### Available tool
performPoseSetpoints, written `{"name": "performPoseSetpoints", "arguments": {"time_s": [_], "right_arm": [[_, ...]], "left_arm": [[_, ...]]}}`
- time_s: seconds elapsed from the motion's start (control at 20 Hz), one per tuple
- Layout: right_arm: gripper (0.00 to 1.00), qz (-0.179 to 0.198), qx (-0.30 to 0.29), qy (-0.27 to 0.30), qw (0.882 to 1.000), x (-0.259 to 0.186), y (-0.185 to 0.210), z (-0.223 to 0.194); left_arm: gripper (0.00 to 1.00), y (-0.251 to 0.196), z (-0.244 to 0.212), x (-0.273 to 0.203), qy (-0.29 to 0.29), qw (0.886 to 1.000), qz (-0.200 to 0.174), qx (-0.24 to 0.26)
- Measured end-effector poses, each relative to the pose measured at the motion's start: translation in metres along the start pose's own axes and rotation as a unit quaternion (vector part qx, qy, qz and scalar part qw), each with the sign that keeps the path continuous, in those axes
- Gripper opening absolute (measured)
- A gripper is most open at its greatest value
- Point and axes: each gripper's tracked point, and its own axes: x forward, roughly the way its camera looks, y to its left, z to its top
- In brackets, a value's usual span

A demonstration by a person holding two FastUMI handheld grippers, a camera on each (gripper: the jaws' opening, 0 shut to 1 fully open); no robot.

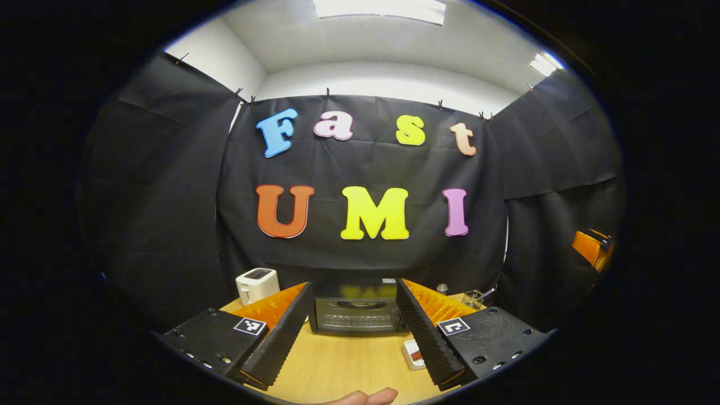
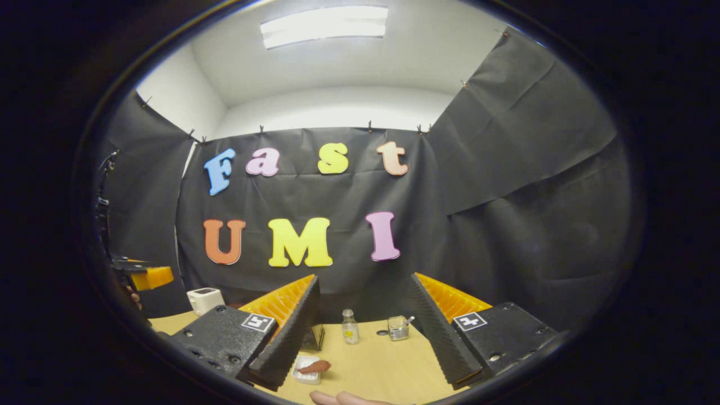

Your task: Open the electric oven with the left hand, put the food in, and close the electric oven.

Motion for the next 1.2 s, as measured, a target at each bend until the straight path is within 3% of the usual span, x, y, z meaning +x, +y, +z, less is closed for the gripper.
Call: {"name": "performPoseSetpoints", "arguments": {"time_s": [0.1,0.3,0.35,0.55,0.65,0.7,0.75,0.85,0.95,1.2], "right_arm": [[1.00,0.004,0.000,-0.001,1.000,0.006,0.001,-0.002],[1.00,0.010,0.008,0.004,1.000,0.019,0.002,-0.014],[0.96,0.013,0.008,0.007,1.000,0.024,0.003,-0.018],[1.00,0.009,0.002,0.016,1.000,0.041,-0.005,-0.030],[0.96,0.007,-0.002,0.020,1.000,0.048,-0.007,-0.035],[1.00,0.006,-0.003,0.022,1.000,0.050,-0.009,-0.037],[0.96,0.005,-0.004,0.024,1.000,0.053,-0.011,-0.039],[1.00,0.003,-0.007,0.027,1.000,0.056,-0.015,-0.041],[0.96,0.000,-0.010,0.029,1.000,0.057,-0.020,-0.044],[0.96,-0.014,-0.011,0.031,0.999,0.055,-0.036,-0.049]], "left_arm": [[0.95,-0.004,-0.011,0.021,0.013,1.000,-0.009,-0.002],[0.95,-0.003,-0.043,0.077,0.038,0.999,-0.010,0.018],[0.95,-0.004,-0.055,0.092,0.052,0.998,-0.012,0.016],[0.95,-0.007,-0.088,0.148,0.075,0.997,-0.014,0.021],[0.95,-0.008,-0.104,0.174,0.086,0.996,-0.017,0.029],[0.95,-0.005,-0.112,0.186,0.095,0.995,-0.013,0.031],[0.95,-0.005,-0.121,0.198,0.103,0.994,-0.012,0.026],[0.95,-0.010,-0.134,0.217,0.122,0.992,-0.021,-0.001],[0.95,-0.014,-0.141,0.238,0.127,0.991,-0.030,-0.007],[0.95,-0.006,-0.181,0.274,0.172,0.984,-0.013,0.043]]}}
